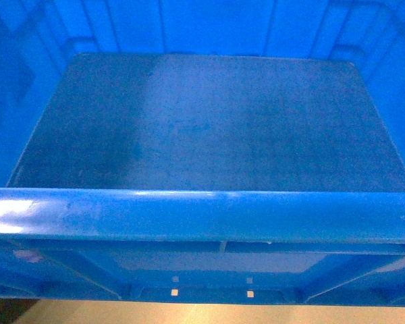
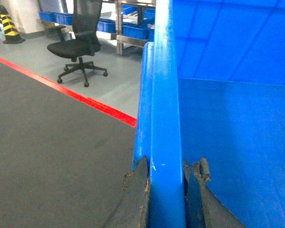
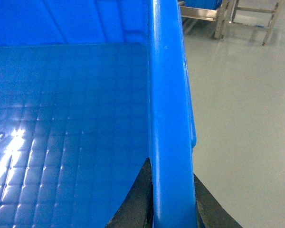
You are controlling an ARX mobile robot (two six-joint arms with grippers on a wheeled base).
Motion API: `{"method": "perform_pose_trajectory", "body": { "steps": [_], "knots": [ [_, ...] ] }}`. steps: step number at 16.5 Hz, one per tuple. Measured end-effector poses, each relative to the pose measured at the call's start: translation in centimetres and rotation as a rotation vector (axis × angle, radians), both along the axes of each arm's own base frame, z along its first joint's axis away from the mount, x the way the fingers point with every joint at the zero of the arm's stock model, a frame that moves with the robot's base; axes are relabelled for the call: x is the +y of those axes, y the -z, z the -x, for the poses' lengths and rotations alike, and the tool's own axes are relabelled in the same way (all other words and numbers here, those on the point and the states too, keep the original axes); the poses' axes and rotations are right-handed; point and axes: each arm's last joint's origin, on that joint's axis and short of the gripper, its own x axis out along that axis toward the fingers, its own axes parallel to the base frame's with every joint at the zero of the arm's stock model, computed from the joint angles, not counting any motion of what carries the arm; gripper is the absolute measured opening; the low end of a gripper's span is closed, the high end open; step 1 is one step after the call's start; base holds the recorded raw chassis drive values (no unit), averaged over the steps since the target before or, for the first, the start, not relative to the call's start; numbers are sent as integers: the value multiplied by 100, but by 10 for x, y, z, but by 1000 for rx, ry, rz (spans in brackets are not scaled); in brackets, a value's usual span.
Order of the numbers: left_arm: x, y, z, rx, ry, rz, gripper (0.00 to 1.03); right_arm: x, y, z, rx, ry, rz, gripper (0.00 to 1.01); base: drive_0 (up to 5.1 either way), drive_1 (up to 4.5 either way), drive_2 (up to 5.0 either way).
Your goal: Place box next to blue box on left shelf
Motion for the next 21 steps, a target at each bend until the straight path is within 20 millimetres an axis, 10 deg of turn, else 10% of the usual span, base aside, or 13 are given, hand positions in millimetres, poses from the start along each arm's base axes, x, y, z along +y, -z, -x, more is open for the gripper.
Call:
{"method": "perform_pose_trajectory", "body": {
  "steps": [21],
  "knots": [
    [0,0,0,0,0,0,10,0,0,0,0,0,0,9,-157,-157,-157]
  ]
}}
